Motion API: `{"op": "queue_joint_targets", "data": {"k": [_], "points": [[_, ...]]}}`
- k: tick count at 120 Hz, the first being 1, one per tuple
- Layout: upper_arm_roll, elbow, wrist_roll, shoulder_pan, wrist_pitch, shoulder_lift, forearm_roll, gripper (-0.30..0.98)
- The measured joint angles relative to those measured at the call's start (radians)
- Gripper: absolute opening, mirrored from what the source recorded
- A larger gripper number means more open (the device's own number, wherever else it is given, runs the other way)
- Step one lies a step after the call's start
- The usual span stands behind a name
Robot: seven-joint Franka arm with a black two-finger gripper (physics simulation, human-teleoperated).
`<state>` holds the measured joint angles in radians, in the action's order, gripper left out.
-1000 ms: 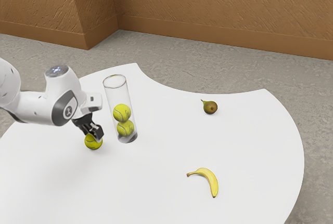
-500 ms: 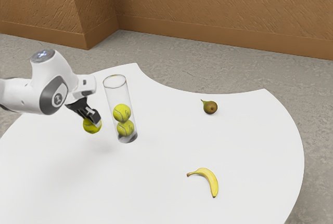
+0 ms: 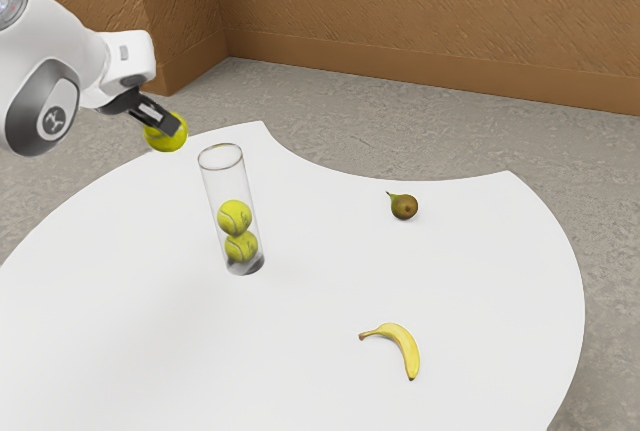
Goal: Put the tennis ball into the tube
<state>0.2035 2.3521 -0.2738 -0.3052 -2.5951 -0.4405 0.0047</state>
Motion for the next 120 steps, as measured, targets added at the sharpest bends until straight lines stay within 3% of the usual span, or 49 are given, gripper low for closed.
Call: {"op": "queue_joint_targets", "data": {"k": [11,30,46,76,120], "points": [[0.001,-0.072,0.011,0.027,0.004,0.036,0.001,0.01],[-0.009,-0.198,0.024,0.026,0.009,0.232,0.004,0.02],[-0.011,-0.27,0.015,0.025,0.014,0.327,0.002,0.13],[-0.01,-0.284,-0.02,0.034,0.023,0.341,-0.01,0.39],[0.004,-0.28,-0.081,0.035,0.047,0.304,-0.025,0.62]]}}
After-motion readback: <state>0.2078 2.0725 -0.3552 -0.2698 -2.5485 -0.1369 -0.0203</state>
